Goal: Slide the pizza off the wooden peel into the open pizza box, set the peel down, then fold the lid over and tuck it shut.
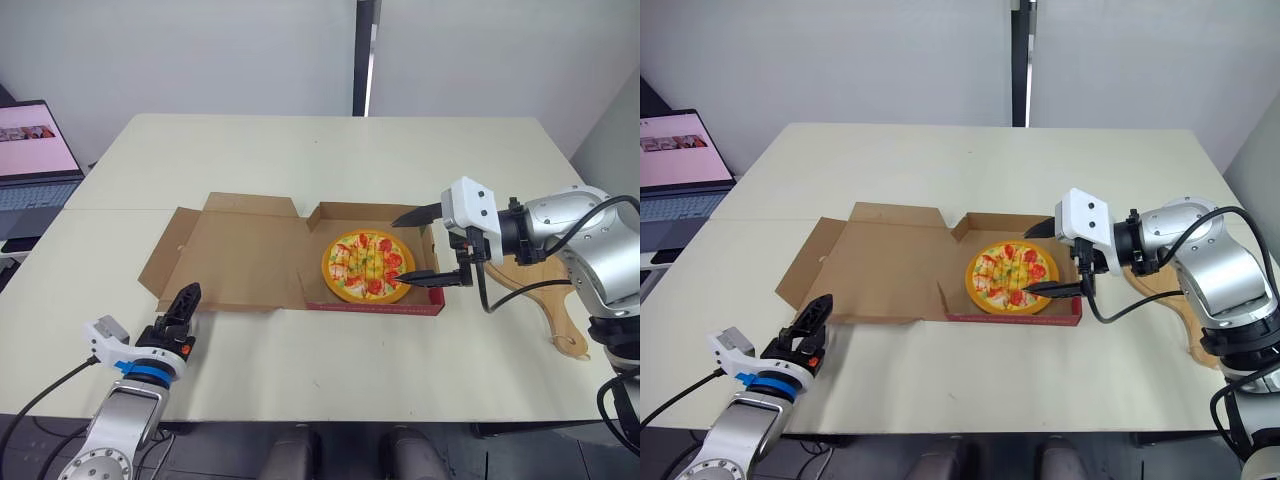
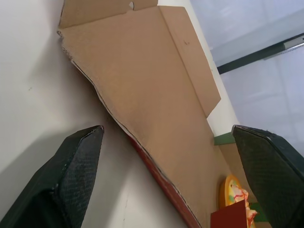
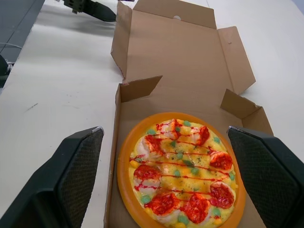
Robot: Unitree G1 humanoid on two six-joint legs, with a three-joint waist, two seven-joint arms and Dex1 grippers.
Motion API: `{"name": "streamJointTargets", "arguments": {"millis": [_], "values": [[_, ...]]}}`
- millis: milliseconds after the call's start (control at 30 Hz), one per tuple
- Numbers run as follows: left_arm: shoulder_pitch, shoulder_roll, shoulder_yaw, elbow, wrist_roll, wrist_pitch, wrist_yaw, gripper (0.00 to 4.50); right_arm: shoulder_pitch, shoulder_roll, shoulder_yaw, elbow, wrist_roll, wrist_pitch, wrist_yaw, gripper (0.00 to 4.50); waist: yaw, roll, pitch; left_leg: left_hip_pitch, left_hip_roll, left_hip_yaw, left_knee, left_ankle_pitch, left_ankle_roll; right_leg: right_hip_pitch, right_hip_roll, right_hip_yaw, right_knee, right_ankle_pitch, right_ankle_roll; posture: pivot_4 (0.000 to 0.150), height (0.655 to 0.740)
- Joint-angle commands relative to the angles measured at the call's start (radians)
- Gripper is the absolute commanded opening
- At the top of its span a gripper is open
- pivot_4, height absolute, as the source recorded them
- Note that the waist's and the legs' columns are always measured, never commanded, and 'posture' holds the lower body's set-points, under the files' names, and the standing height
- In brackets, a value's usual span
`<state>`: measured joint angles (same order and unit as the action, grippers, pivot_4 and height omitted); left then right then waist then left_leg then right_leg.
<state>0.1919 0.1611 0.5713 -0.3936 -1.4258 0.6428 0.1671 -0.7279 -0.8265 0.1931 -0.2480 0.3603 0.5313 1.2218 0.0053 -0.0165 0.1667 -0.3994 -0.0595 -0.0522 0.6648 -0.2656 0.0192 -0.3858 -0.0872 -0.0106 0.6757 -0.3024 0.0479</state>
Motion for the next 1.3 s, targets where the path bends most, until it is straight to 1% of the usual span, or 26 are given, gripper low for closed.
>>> {"name": "streamJointTargets", "arguments": {"millis": [33,200,267,300,433,600,633,667,733,900,1100,1200,1300], "values": [[-0.013,0.011,-0.013,0.003,-0.037,-0.015,0.019,4.50,-0.022,0.000,-0.011,-0.018,-0.005,-0.017,0.008,4.47,0.000,0.000,0.000,0.000,0.000,0.000,0.000,0.000,0.000,0.000,0.000,0.000,0.000,0.000,0.000,0.150,0.7281],[-0.017,0.022,-0.004,0.038,-0.042,-0.033,0.007,4.50,-0.017,0.002,-0.012,-0.019,-0.009,-0.020,0.009,4.47,0.000,0.000,0.000,0.000,0.000,0.000,0.000,0.000,0.000,0.000,0.000,0.000,0.000,0.000,0.000,0.150,0.7281],[-0.016,0.030,-0.002,0.050,-0.041,-0.037,-0.008,4.13,-0.016,0.001,-0.013,-0.018,-0.009,-0.021,0.009,4.50,0.000,0.000,0.000,0.000,0.000,0.000,0.000,0.000,0.000,0.000,0.000,0.000,0.000,0.000,0.000,0.150,0.7281],[-0.017,0.034,-0.004,0.054,-0.040,-0.039,-0.014,4.02,-0.015,0.002,-0.013,-0.018,-0.009,-0.022,0.010,4.50,0.000,0.000,0.000,0.000,0.000,0.000,0.000,0.000,0.000,0.000,0.000,0.000,0.000,0.000,0.000,0.150,0.7281],[-0.015,0.043,-0.012,0.059,-0.040,-0.039,-0.032,2.86,-0.013,0.003,-0.016,-0.015,-0.013,-0.026,0.014,4.50,0.000,0.000,0.000,0.000,0.000,0.000,0.000,0.000,0.000,0.000,0.000,0.000,0.000,0.000,0.000,0.150,0.7281],[-0.007,0.045,-0.019,0.054,-0.041,-0.042,-0.041,1.22,-0.008,0.002,-0.020,-0.015,-0.016,-0.030,0.017,4.50,0.001,0.000,0.000,0.000,0.000,0.000,0.000,0.000,0.000,0.000,0.000,0.000,-0.001,0.000,0.000,0.150,0.7281],[-0.004,0.047,-0.020,0.052,-0.038,-0.042,-0.044,0.98,-0.007,0.003,-0.021,-0.015,-0.016,-0.031,0.017,4.50,0.001,0.000,0.000,0.000,0.000,0.000,0.000,0.000,0.000,0.000,0.000,0.000,-0.001,0.000,0.000,0.150,0.7281],[-0.002,0.049,-0.021,0.048,-0.036,-0.044,-0.046,0.60,-0.006,0.003,-0.021,-0.015,-0.016,-0.032,0.018,4.50,0.001,0.000,0.000,0.000,0.000,0.000,0.000,0.000,0.000,0.000,0.000,0.000,-0.001,0.000,0.000,0.150,0.7281],[0.002,0.052,-0.020,0.039,-0.035,-0.045,-0.049,0.03,-0.005,0.004,-0.024,-0.015,-0.013,-0.033,0.019,4.50,0.001,0.000,0.000,0.000,0.000,0.000,0.000,0.000,0.000,0.000,0.000,0.000,-0.001,0.000,0.000,0.150,0.7281],[0.016,0.071,-0.018,-0.006,-0.046,-0.044,-0.048,0.03,-0.011,0.017,-0.031,-0.007,-0.015,-0.035,0.002,4.50,0.001,0.000,0.000,0.000,0.000,0.000,0.000,0.000,0.000,0.000,0.000,0.000,-0.001,0.000,0.000,0.150,0.7281],[-0.003,0.135,-0.038,-0.066,-0.024,-0.045,-0.090,0.03,-0.026,0.045,-0.033,0.012,-0.034,-0.043,-0.043,4.50,0.001,0.000,0.000,0.000,0.000,0.000,-0.001,0.000,0.000,0.000,0.000,0.000,-0.001,0.000,0.000,0.150,0.7281],[-0.015,0.177,-0.055,-0.089,0.007,-0.042,-0.125,0.03,-0.032,0.050,-0.027,0.015,-0.041,-0.040,-0.054,4.50,0.001,0.000,0.000,0.000,0.000,0.000,-0.001,0.000,0.000,0.000,0.000,0.000,-0.002,0.000,0.000,0.150,0.7281],[-0.032,0.237,-0.093,-0.146,0.082,-0.042,-0.176,0.03,-0.036,0.056,-0.025,0.018,-0.047,-0.037,-0.071,4.50,0.001,0.000,0.000,0.000,0.000,0.000,-0.001,0.000,0.000,0.000,0.000,0.000,-0.002,0.000,0.000,0.150,0.7281]]}}
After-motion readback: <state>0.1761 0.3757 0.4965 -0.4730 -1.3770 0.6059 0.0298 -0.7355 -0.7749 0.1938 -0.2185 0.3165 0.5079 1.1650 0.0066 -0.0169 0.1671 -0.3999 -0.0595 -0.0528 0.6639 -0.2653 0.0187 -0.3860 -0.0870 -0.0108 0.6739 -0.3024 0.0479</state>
